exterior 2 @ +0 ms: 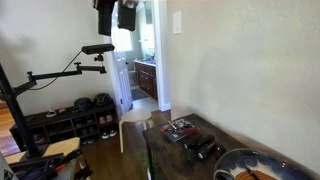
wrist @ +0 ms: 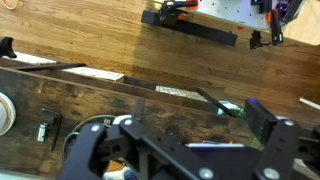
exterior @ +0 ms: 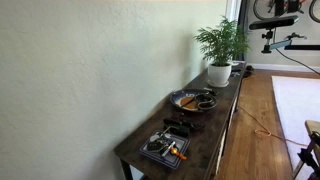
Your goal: Take the black object and put it in the tray
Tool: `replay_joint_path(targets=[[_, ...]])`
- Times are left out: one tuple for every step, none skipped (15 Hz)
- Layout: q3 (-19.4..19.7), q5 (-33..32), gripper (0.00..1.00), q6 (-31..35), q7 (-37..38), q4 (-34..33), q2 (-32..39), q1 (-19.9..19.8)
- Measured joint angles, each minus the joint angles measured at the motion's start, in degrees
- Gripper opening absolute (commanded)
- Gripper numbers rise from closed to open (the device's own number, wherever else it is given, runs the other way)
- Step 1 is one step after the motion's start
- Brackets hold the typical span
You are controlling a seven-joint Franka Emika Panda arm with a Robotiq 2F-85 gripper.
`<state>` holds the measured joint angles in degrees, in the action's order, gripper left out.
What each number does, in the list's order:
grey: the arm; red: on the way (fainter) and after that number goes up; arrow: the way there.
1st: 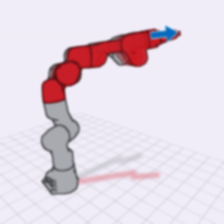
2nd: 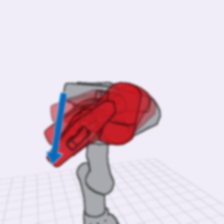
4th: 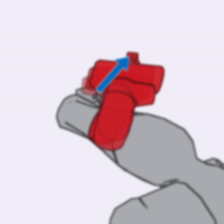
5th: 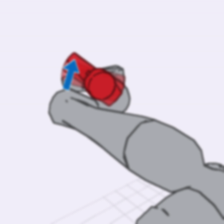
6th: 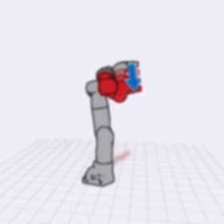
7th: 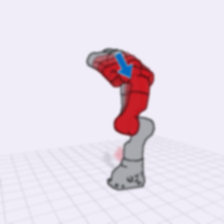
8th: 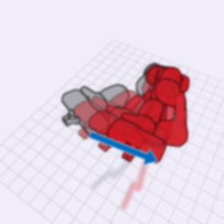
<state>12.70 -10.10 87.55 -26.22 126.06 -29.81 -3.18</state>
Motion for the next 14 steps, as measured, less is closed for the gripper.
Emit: replay_joint_path(targets=[[0.0,0.0,1.0,0.0,0.0,0.0,0.0,0.0],[0.0,0.0,1.0,0.0,0.0,0.0,0.0,0.0],[0.0,0.0,1.0,0.0,0.0,0.0,0.0,0.0],[0.0,0.0,1.0,0.0,0.0,0.0,0.0,0.0],[0.0,0.0,1.0,0.0,0.0,0.0,0.0,0.0],[0.0,0.0,1.0,0.0,0.0,0.0,0.0,0.0],[0.0,0.0,1.0,0.0,0.0,0.0,0.0,0.0],[0.0,0.0,1.0,0.0,0.0,0.0,0.0,0.0],[0.0,0.0,1.0,0.1,0.0,0.0,0.1,0.0],[0.0,0.0,1.0,0.3,0.0,0.0,0.3,0.0],[0.0,0.0,1.0,0.9,0.0,0.0,0.6,0.0],[0.0,0.0,1.0,1.8,0.0,0.1,1.1,0.1],[0.0,0.0,1.0,3.1,0.0,0.3,2.0,0.1],[-0.1,0.1,1.0,5.0,0.0,0.6,2.9,0.2]])
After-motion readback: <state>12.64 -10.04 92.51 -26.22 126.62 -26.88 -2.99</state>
